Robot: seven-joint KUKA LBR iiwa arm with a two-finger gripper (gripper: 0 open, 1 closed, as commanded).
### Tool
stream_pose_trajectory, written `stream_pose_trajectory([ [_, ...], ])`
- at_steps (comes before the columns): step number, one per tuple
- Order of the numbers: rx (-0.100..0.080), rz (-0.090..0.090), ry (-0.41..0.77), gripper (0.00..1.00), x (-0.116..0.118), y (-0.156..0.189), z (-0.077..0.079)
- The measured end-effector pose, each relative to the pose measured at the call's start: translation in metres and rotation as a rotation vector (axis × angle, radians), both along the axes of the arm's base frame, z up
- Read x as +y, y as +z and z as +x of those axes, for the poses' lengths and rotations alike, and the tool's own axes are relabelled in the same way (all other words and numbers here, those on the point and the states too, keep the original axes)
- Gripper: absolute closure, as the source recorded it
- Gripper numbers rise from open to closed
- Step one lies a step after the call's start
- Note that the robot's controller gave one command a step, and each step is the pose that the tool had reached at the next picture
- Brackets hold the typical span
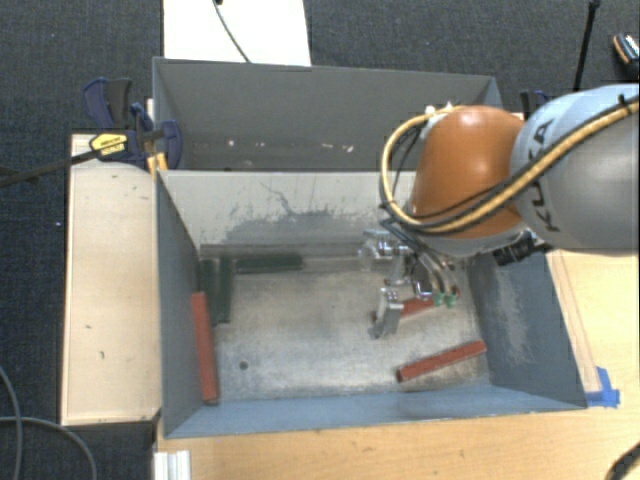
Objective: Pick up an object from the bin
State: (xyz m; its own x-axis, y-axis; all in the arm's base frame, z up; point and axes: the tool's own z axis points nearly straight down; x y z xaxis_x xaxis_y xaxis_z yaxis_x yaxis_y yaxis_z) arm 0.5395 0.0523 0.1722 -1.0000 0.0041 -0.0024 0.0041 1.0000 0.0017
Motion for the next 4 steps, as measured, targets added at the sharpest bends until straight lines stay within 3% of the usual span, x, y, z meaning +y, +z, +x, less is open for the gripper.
stream_pose_trajectory([
  [1, 0.005, -0.002, -0.130, 0.00, -0.056, -0.030, -0.036],
  [2, 0.000, -0.001, -0.270, 0.00, -0.086, -0.104, 0.041],
  [3, -0.001, -0.001, -0.267, 1.00, -0.085, -0.101, 0.041],
  [4, -0.001, -0.001, -0.267, 0.00, -0.085, -0.101, 0.041],
])
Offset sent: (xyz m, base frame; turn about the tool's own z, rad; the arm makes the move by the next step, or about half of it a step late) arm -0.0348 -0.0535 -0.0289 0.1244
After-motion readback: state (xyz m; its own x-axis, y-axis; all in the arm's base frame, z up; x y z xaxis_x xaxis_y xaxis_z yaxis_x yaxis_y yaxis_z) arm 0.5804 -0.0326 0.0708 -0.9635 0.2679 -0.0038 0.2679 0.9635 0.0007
